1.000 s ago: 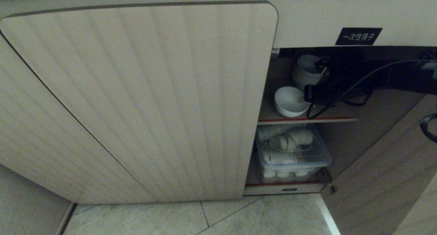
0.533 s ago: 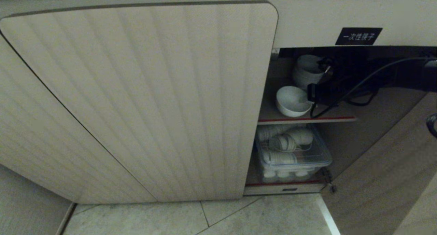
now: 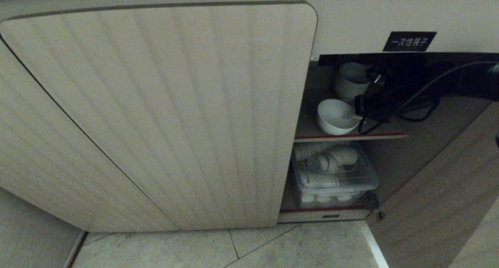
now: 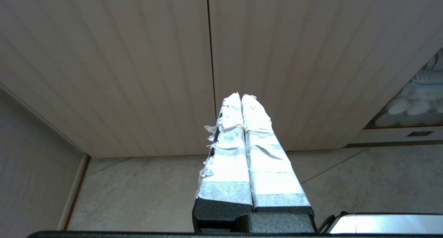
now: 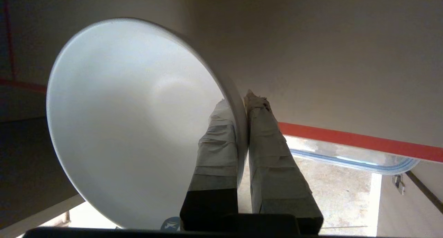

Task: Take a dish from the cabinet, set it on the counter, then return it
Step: Take the bowl from the cabinet, then place it on the table

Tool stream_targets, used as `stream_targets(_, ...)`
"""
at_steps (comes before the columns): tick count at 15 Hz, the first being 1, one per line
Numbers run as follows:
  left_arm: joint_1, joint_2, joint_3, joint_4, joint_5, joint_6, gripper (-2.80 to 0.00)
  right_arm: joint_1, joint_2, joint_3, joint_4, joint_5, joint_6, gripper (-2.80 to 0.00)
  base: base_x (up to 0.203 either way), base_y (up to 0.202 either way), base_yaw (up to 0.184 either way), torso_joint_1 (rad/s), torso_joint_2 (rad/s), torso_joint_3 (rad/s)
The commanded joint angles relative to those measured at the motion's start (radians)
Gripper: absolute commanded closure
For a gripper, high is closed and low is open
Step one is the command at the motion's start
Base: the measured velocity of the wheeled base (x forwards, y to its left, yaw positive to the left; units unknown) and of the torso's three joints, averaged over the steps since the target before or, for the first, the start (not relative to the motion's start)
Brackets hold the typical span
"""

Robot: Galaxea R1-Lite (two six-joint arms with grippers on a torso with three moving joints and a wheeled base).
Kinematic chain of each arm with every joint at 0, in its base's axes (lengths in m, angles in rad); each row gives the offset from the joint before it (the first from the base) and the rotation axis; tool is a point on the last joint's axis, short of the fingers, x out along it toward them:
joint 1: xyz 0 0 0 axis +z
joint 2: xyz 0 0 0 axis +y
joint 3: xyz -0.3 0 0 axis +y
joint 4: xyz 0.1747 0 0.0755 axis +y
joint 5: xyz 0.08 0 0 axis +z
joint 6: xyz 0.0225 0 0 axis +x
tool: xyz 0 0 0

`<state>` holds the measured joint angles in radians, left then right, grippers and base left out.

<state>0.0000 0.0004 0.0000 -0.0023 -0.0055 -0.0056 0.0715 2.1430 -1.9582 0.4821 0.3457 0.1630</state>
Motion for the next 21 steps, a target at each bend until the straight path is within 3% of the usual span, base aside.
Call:
stream_targets(1, 0.000, 0.000, 0.000, -0.001, -0.001, -0.001, 0.00, -0.001, -0.010, 0.007, 0.008, 0.002, 0.001, 0.00, 0.000, 0.000, 0.000, 0.000, 0.00, 0.000)
stream_targets(9, 0.000, 0.000, 0.000, -0.001, -0.001, -0.001, 0.00, -0.002, -0.031, 0.012, 0.100, 0.002, -0.010, 0.00, 0.000, 0.000, 0.000, 0.000, 0.00, 0.000)
stream_targets(12, 0.000, 0.000, 0.000, -0.001, -0.001, -0.001, 0.00, -0.008, -0.041, 0.016, 0.163, 0.002, -0.048, 0.00, 0.000, 0.000, 0.000, 0.000, 0.00, 0.000)
stream_targets(21, 0.000, 0.000, 0.000, -0.001, -0.001, -0.001, 0.00, -0.012, -0.072, 0.051, 0.210, 0.002, -0.077, 0.00, 0.000, 0.000, 0.000, 0.000, 0.00, 0.000)
